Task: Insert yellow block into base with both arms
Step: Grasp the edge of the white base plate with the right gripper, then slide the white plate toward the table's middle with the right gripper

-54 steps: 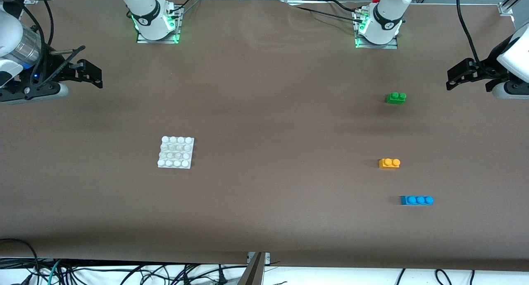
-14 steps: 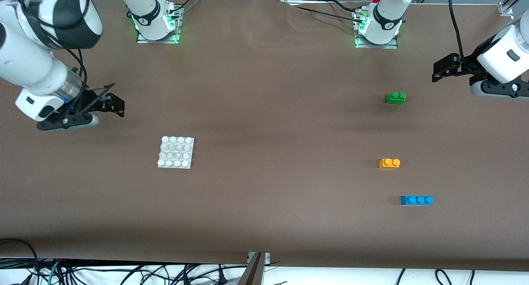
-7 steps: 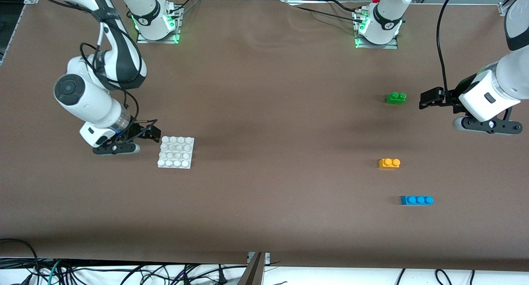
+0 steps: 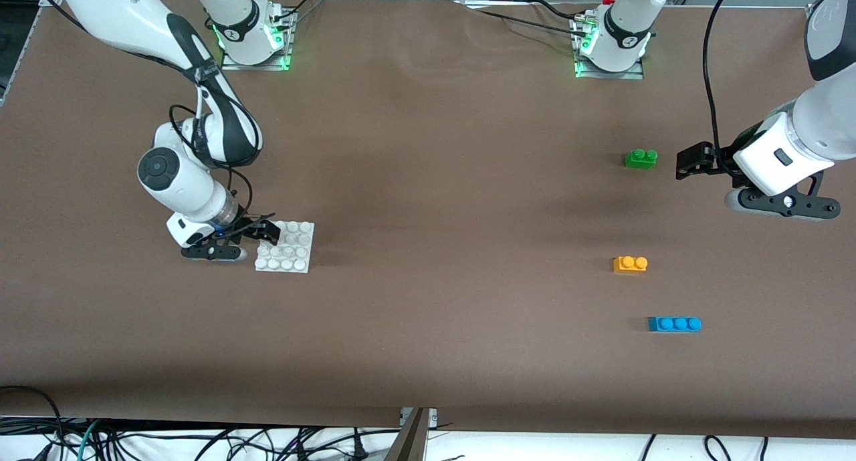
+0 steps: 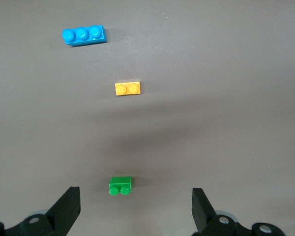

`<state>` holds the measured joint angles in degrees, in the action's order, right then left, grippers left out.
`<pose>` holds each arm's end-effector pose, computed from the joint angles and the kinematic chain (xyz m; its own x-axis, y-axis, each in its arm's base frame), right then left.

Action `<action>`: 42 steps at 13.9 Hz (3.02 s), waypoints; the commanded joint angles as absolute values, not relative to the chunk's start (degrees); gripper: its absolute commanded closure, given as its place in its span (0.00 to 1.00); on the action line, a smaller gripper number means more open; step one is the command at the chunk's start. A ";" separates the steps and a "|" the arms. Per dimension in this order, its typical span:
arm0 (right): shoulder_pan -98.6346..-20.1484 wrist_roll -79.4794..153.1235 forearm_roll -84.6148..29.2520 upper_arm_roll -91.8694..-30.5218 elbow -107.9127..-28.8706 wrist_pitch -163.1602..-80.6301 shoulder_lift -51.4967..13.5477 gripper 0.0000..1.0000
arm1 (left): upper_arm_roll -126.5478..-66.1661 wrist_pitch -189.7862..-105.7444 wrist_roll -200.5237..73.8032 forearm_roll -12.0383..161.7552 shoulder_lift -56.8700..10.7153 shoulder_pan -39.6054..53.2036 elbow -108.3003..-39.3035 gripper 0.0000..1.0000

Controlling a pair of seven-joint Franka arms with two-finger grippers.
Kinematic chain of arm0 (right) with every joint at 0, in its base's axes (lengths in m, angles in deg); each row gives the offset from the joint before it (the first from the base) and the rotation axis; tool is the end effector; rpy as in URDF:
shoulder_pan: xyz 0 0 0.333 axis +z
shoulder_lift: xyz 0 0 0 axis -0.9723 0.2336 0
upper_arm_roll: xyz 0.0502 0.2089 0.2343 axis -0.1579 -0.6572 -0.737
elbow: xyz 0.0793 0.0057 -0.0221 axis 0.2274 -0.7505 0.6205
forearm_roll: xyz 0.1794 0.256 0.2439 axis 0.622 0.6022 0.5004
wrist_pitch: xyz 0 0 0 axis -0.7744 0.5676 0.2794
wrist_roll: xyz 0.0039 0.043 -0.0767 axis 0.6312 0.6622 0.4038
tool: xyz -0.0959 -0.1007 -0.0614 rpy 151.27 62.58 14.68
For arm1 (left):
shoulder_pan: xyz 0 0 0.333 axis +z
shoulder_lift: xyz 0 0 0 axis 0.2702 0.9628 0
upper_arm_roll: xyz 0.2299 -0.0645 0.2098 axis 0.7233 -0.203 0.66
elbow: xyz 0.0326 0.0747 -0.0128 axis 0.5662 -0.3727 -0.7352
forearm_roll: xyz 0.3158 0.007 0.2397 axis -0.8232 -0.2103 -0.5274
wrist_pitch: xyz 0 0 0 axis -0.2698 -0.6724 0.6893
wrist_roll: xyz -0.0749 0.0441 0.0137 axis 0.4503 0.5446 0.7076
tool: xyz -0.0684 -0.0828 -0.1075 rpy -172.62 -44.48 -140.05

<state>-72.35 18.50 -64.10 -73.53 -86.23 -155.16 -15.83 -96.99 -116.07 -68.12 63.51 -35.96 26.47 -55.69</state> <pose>0.6053 0.1184 0.1772 0.9947 -0.0651 0.0790 -0.0588 -0.9951 -0.0796 0.6018 -0.0605 0.5213 0.9834 -0.1091 -0.1450 -0.1064 -0.9940 0.0260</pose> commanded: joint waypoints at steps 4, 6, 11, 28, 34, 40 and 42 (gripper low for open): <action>-72.62 17.82 -62.59 -73.94 -87.23 -158.32 -14.23 0.01 | -96.84 -115.86 -65.77 62.61 -36.30 26.66 -54.95 0.00; -72.62 17.82 -62.68 -73.94 -88.28 -160.08 -13.79 0.01 | -97.01 -115.33 -65.68 62.53 -36.66 26.66 -55.04 0.00; -72.62 18.34 -62.68 -73.85 -88.55 -162.37 -12.47 0.01 | -96.75 -115.59 -65.77 62.00 -36.75 26.66 -54.95 0.00; -72.71 19.05 -62.68 -73.85 -88.29 -163.68 -10.98 0.16 | -97.02 -115.68 -66.03 62.00 -36.75 26.66 -54.95 0.00; -72.54 19.05 -62.86 -74.03 -88.37 -164.65 -10.54 0.17 | -97.02 -115.68 -65.68 62.09 -36.75 26.66 -54.95 0.00; -71.40 18.34 -62.68 -75.79 -88.46 -168.08 -9.22 0.20 | -96.67 -115.50 -65.77 62.00 -36.83 26.75 -54.95 0.00; -71.04 18.08 -62.68 -75.87 -88.46 -168.08 -9.30 0.20 | -96.66 -115.24 -65.68 62.00 -36.83 26.84 -55.04 0.00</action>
<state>-71.57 18.43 -63.28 -75.31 -88.02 -166.53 -10.09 -96.58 -116.06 -66.15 63.46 -36.35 26.70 -55.53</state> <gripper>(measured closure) 0.198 0.000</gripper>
